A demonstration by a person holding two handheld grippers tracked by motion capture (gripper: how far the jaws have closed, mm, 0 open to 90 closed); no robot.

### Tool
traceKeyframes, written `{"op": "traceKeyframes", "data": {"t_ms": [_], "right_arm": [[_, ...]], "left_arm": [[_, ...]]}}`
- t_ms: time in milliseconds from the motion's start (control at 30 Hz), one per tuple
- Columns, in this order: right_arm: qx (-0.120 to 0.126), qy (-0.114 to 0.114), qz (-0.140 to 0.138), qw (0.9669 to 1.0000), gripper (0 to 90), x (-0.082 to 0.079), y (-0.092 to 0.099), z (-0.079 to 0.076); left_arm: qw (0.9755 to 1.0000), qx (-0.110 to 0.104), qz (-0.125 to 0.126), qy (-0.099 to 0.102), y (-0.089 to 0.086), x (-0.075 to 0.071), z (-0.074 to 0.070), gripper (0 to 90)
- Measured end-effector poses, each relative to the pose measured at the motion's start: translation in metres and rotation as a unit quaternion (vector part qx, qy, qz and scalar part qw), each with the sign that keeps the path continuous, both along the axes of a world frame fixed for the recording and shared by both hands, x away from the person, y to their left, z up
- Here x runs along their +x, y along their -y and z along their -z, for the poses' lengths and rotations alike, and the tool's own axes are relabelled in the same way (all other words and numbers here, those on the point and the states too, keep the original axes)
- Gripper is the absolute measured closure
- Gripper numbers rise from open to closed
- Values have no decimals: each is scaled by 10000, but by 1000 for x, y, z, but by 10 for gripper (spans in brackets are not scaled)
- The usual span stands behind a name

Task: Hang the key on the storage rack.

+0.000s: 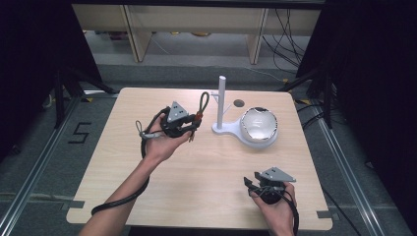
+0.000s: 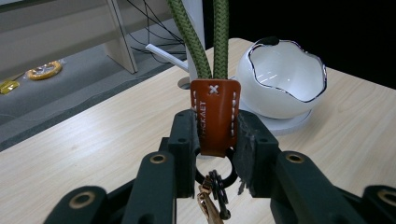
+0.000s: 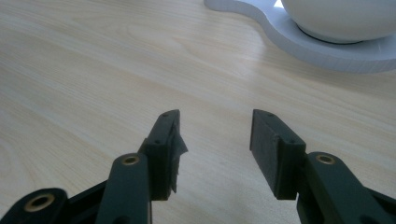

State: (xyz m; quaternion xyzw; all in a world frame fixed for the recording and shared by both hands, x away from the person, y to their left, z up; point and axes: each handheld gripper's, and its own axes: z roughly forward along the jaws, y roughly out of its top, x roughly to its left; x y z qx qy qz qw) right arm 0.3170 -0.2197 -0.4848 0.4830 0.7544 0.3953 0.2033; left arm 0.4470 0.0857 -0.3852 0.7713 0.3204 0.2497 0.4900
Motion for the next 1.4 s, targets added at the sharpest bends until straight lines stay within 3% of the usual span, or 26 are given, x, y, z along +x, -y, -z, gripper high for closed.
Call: {"op": "traceKeyframes", "data": {"t_ms": [333,433,467,533,667,700,867,1000,1033,1067,1233,1267,1300,1400], "right_arm": [[10,12,129,9999,534,-1,0,-1],[115,-137,194,9997,534,-3,-2,-2],[12,43,11,10000,534,0,1,-1],[-70,123,30,9999,534,0,1,-1],[71,40,-4,10000,534,0,0,-1],[-16,68,39,10000,534,-1,1,-1],[55,41,-6,10000,534,0,0,-1],[-150,116,30,9998,534,-1,1,-2],[-74,100,5,9999,534,0,0,-1],[1,-77,87,9999,534,-3,-1,-2],[38,-30,90,9999,534,-2,-2,-1],[-98,120,19,9999,534,0,1,-1],[-26,62,80,9999,534,-2,-1,-1],[-107,73,21,9999,534,-1,1,-2]], "left_arm": [[10000,-10,-17,-27,4,5,1,690],[10000,-26,-26,-43,5,7,1,690],[10000,-10,-24,-44,6,8,1,691],[10000,-14,-26,-53,7,9,1,690],[10000,12,-46,-79,9,13,3,690],[9999,19,-49,-88,9,13,4,690],[9999,-6,-71,-118,10,16,6,690],[9999,3,-73,-132,11,17,7,690],[9999,-21,-84,-146,12,18,7,690],[9999,11,-76,-140,12,19,7,690],[9998,-5,-91,-169,14,21,9,690],[9998,-25,-97,-184,14,21,9,690],[9998,4,-97,-186,14,22,9,690],[9997,8,-102,-204,15,24,10,690]]}}
